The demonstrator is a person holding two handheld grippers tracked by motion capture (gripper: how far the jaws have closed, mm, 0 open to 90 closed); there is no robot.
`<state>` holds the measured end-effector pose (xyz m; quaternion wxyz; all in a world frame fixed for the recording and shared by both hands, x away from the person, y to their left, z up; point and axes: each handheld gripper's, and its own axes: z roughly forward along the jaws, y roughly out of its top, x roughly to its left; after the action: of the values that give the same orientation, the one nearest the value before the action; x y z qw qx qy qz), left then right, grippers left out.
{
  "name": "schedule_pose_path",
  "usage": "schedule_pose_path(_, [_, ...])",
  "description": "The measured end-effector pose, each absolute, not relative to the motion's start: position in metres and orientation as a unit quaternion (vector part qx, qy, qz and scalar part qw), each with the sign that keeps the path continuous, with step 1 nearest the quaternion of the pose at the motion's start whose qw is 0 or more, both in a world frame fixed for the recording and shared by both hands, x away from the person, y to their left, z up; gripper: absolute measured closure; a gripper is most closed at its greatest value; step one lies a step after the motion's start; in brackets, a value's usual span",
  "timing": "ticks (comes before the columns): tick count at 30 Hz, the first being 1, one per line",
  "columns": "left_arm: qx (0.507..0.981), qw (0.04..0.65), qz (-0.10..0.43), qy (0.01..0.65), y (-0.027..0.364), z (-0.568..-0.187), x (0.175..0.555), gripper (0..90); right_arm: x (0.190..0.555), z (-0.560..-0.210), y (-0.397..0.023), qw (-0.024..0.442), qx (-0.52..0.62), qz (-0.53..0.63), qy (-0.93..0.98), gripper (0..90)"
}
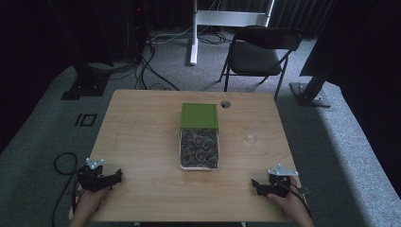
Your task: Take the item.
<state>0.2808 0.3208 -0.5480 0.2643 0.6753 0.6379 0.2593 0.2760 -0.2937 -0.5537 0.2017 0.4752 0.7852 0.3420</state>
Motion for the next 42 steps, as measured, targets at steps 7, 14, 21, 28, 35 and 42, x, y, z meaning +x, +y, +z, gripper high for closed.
schedule_pose_path(7, [0.680,0.265,0.256,0.634,0.3214,-0.5476,0.2805,0.3,0.2759,-0.5537,-0.2937,0.202,0.475,0.342,0.785,12.2])
schedule_pose_path(14, [0.678,0.266,0.258,0.635,0.3212,-0.5481,0.2805,0.3,0.2760,-0.5537,-0.2937,0.202,0.475,0.342,0.785,12.2])
schedule_pose_path(21, [0.678,0.266,0.258,0.635,0.3211,-0.5481,0.2804,0.3,0.2759,-0.5537,-0.2935,0.202,0.476,0.342,0.785,12.2])
schedule_pose_path(28, [0.677,0.266,0.259,0.635,0.3210,-0.5482,0.2805,0.3,0.2765,-0.5535,-0.2927,0.204,0.478,0.341,0.783,12.3])
schedule_pose_path(35, [0.677,0.266,0.258,0.635,0.3210,-0.5482,0.2805,0.3,0.2803,-0.5519,-0.2899,0.202,0.482,0.334,0.785,12.3])
schedule_pose_path(42, [0.677,0.266,0.259,0.635,0.3210,-0.5482,0.2805,0.3,0.2841,-0.5493,-0.2857,0.200,0.489,0.339,0.779,13.5])
